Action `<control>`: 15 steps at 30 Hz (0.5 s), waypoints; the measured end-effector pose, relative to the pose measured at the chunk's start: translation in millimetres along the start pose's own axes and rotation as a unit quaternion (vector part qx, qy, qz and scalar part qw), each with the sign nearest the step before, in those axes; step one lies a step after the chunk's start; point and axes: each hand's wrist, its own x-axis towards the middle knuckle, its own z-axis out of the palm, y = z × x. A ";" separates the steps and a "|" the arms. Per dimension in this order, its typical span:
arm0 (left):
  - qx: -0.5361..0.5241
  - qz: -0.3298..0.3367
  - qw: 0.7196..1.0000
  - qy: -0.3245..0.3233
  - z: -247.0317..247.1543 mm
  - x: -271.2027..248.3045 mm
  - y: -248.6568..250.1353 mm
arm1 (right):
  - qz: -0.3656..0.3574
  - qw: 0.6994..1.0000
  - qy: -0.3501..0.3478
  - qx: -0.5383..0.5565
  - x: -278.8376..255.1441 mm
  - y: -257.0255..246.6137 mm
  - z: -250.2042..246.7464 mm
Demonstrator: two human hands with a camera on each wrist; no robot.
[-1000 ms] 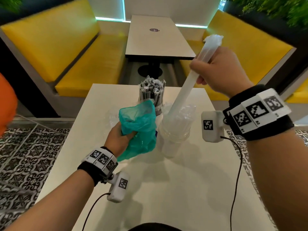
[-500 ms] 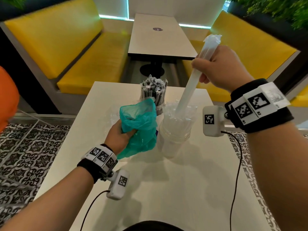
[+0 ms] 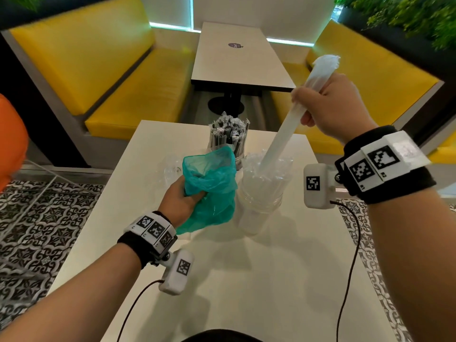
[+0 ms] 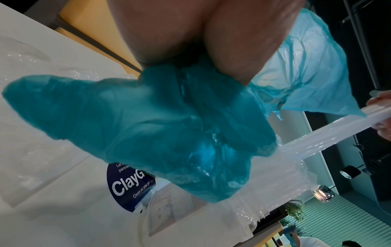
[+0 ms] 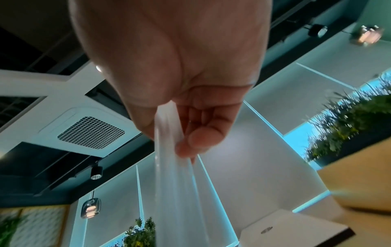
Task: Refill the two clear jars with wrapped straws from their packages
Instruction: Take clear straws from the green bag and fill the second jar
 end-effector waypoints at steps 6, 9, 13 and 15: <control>-0.014 -0.001 1.000 0.000 0.9 -1.0 -0.6 | 0.010 0.999 -0.031 -0.030 0.3 3.5 4.8; -0.011 0.000 1.000 -0.004 0.7 -1.3 -0.9 | 0.002 0.997 -0.058 -0.040 -1.4 0.8 5.3; -0.008 -0.001 1.000 -0.002 -0.7 -1.1 0.5 | -0.021 0.995 -0.092 -0.045 -6.1 -5.2 6.3; -0.003 0.003 1.000 -0.002 -0.4 -1.5 2.1 | -0.026 0.994 -0.091 -0.046 -8.9 -8.3 8.4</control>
